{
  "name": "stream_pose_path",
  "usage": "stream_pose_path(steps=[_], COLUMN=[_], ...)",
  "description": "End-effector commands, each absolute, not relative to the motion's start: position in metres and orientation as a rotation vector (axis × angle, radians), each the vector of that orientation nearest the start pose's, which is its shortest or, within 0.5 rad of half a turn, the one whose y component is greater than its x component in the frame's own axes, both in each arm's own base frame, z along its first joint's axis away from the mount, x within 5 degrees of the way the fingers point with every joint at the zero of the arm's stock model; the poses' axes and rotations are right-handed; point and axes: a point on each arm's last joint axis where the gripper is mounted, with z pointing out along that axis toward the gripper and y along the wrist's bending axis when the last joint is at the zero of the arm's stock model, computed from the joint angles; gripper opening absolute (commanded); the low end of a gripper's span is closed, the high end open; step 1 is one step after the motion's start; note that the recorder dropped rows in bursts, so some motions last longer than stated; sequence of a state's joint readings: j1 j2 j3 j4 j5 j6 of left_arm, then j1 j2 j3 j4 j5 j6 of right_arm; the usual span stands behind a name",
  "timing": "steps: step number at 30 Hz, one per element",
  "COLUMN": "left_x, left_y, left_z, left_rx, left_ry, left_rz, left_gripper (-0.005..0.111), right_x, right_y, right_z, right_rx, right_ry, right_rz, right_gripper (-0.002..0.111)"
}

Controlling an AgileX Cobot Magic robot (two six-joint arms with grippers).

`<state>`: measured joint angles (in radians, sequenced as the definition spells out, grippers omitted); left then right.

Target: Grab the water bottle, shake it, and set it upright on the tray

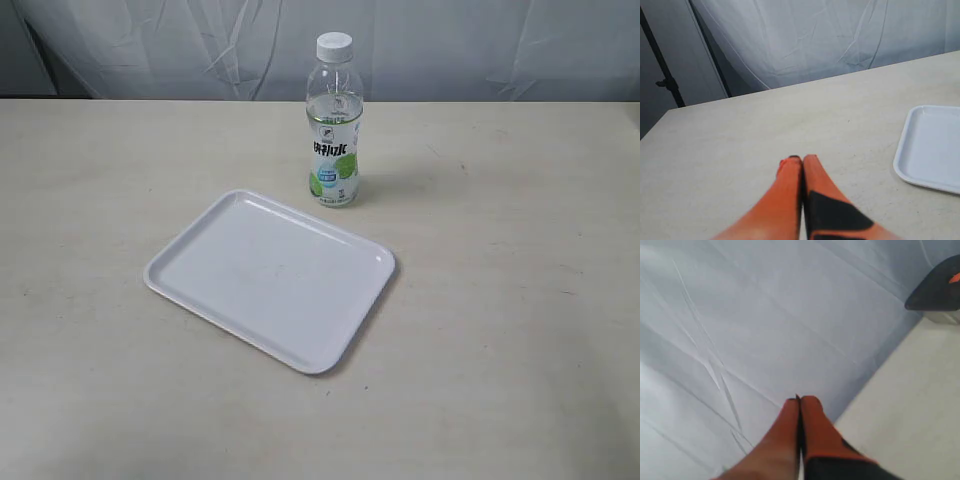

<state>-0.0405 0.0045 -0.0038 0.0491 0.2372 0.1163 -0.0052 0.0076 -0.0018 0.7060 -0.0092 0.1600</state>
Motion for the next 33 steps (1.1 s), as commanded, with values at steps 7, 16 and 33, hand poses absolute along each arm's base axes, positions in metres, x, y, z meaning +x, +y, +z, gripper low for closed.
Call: stream_pose_path(steps=[7,16,33], left_x=[0.055,0.055,0.055], left_y=[-0.001,-0.001,-0.001], left_z=[0.192,0.192,0.192], left_rx=[0.162,0.162,0.162], left_ry=[1.715,1.715,1.715], left_rz=[0.094,0.094,0.094], left_gripper=[0.000,0.000,0.000], right_x=[0.042,0.075,0.305], right_y=[0.000,0.017,0.182], right_z=[0.271,0.352,0.188], right_rx=[0.553,0.064,-0.795], right_ry=[1.224,1.896,2.162], right_rz=[0.705,0.322,0.202], right_gripper=[0.000,0.000,0.027])
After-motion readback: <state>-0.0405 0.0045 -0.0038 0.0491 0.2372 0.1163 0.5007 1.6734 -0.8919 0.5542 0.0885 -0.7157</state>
